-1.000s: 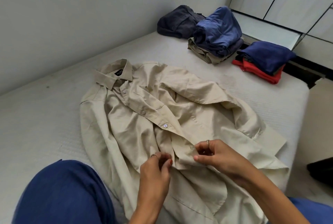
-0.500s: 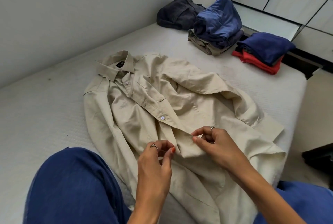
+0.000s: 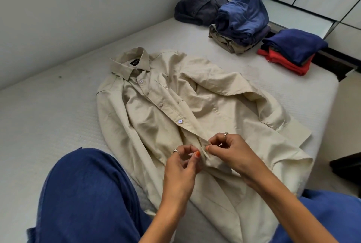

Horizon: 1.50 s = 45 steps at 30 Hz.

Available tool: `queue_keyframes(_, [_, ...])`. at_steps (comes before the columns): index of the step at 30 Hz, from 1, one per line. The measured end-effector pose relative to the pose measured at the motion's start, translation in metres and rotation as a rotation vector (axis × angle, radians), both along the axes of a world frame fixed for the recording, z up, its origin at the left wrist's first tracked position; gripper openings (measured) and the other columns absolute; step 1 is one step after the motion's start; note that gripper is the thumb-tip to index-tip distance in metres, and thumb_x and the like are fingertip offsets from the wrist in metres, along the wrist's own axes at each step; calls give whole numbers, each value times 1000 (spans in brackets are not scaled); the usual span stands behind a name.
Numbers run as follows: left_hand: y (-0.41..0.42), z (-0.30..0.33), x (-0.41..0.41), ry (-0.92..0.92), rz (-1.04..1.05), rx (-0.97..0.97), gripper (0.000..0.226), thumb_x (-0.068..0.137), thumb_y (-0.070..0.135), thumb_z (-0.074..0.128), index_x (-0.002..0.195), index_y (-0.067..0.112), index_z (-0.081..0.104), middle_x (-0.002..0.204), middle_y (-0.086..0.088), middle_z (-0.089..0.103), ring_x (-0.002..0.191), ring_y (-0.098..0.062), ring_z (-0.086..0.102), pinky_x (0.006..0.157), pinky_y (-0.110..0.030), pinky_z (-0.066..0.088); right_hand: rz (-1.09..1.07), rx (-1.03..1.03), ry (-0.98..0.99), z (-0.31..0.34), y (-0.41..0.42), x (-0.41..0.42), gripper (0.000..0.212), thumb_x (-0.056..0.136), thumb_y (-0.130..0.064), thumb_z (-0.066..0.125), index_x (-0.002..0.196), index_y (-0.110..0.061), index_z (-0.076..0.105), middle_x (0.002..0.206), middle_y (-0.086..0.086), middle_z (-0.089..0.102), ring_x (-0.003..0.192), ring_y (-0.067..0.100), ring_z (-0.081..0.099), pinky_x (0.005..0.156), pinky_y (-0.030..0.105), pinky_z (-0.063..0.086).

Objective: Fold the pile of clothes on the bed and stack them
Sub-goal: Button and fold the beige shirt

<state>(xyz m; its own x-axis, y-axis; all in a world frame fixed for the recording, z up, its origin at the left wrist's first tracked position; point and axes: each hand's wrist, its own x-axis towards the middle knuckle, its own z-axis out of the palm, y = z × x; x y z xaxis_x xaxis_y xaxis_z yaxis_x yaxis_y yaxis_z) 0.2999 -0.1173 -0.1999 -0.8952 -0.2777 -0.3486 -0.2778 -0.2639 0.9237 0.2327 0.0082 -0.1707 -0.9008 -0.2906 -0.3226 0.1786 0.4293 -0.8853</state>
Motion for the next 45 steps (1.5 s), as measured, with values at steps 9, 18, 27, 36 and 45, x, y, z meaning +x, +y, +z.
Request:
queue_keyframes(9, [1, 2, -8, 48, 16, 77, 6, 91, 4, 58, 91, 6, 63, 86, -8, 70, 83, -14, 65, 79, -24, 52, -31, 72, 36, -4, -12, 4, 23, 56, -35, 68, 66, -15, 63, 57, 0, 61, 55, 10, 51, 59, 32, 43])
queue_keyframes(18, [4, 0, -8, 94, 30, -221, 12, 91, 9, 61, 88, 19, 66, 84, 2, 72, 80, -10, 68, 76, -25, 53, -76, -53, -79, -2, -13, 7, 14, 66, -29, 68, 64, -17, 63, 61, -4, 57, 60, 12, 48, 59, 32, 38])
queue_keyframes(27, [-1, 11, -4, 52, 85, -433, 17, 84, 11, 69, 80, 28, 70, 73, 12, 71, 74, 5, 66, 67, -7, 49, 32, 467, 647, -4, -25, 22, 17, 76, -13, 67, 77, -21, 51, 79, -8, 49, 70, 17, 52, 62, 25, 40])
queue_keyframes(36, [-2, 7, -4, -11, 120, -245, 21, 83, 1, 68, 90, 22, 68, 78, 0, 73, 77, -9, 71, 77, -26, 56, 12, 338, 528, -9, -22, 29, 4, 81, -14, 72, 82, -18, 70, 79, -12, 57, 68, 1, 57, 65, 8, 41])
queue_keyframes(45, [-8, 0, -5, 5, 227, -127, 18, 78, 3, 74, 84, 14, 61, 79, -6, 70, 78, -18, 70, 74, -27, 55, -114, 72, 222, -4, -26, 29, 17, 90, -19, 63, 76, -18, 73, 64, -9, 67, 59, -1, 61, 56, 9, 41])
